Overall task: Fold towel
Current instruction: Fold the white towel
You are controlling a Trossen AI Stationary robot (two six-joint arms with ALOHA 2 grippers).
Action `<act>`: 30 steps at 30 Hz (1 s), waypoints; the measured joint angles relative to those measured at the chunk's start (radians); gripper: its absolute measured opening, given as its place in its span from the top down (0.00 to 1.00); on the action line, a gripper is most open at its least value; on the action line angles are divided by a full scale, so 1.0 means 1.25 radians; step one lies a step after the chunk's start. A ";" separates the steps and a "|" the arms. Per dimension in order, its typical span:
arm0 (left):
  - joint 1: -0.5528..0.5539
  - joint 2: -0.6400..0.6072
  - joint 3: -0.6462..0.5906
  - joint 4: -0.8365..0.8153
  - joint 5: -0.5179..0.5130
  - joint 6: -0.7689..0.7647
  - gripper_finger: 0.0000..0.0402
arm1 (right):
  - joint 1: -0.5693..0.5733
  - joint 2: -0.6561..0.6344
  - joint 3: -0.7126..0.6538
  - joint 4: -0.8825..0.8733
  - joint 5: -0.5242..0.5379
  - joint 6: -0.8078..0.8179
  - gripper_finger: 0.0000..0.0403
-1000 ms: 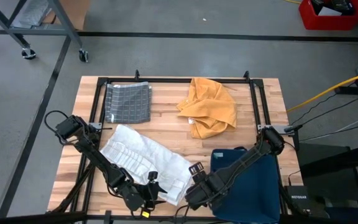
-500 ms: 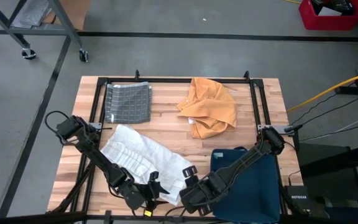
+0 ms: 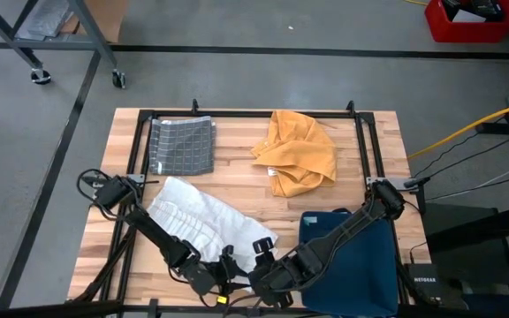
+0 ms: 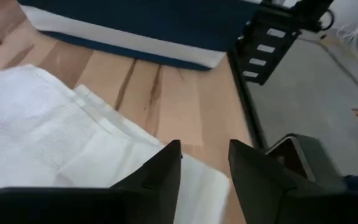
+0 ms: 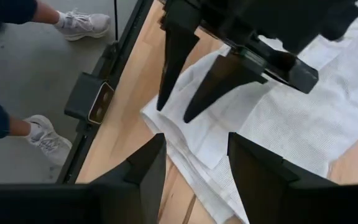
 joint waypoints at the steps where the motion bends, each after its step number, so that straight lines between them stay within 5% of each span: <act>1: -0.001 -0.001 0.000 0.002 0.000 -0.006 0.71 | 0.000 0.000 0.000 0.001 0.004 0.000 0.57; 14: -0.012 -0.008 0.000 0.277 0.000 -0.013 0.86 | 0.008 0.000 0.000 0.137 0.002 0.103 0.57; 30: -0.034 -0.008 0.000 0.282 0.000 -0.093 0.95 | 0.024 0.000 -0.001 0.073 -0.054 0.121 0.57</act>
